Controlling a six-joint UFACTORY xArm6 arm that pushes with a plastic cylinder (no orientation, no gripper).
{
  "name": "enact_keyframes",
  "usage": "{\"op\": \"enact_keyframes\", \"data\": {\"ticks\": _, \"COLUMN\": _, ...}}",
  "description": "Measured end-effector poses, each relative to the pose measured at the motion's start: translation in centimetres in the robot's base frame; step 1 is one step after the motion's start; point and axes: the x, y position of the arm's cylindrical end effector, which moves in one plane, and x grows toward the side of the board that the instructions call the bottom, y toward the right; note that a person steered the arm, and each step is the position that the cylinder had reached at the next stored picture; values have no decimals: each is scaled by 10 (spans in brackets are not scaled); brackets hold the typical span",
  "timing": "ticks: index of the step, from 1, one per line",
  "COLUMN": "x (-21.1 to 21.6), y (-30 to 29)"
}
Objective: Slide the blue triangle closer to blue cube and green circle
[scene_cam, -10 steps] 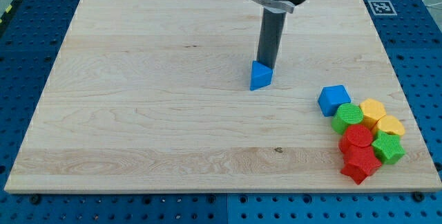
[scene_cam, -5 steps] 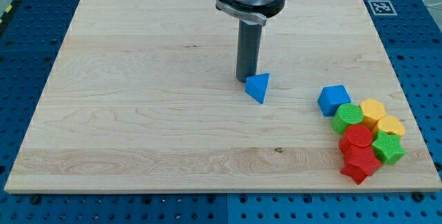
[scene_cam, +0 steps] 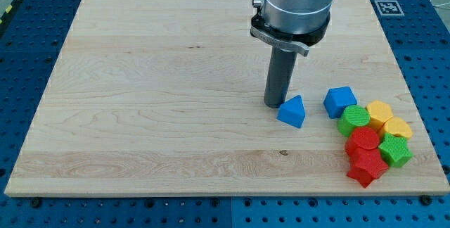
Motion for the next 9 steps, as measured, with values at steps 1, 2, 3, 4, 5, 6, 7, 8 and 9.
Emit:
{"op": "enact_keyframes", "data": {"ticks": 1, "x": 14, "y": 0}}
{"op": "enact_keyframes", "data": {"ticks": 2, "x": 29, "y": 6}}
{"op": "enact_keyframes", "data": {"ticks": 3, "x": 30, "y": 7}}
{"op": "enact_keyframes", "data": {"ticks": 4, "x": 30, "y": 8}}
{"op": "enact_keyframes", "data": {"ticks": 5, "x": 33, "y": 19}}
{"op": "enact_keyframes", "data": {"ticks": 6, "x": 33, "y": 33}}
{"op": "enact_keyframes", "data": {"ticks": 7, "x": 33, "y": 40}}
{"op": "enact_keyframes", "data": {"ticks": 8, "x": 33, "y": 40}}
{"op": "enact_keyframes", "data": {"ticks": 9, "x": 33, "y": 41}}
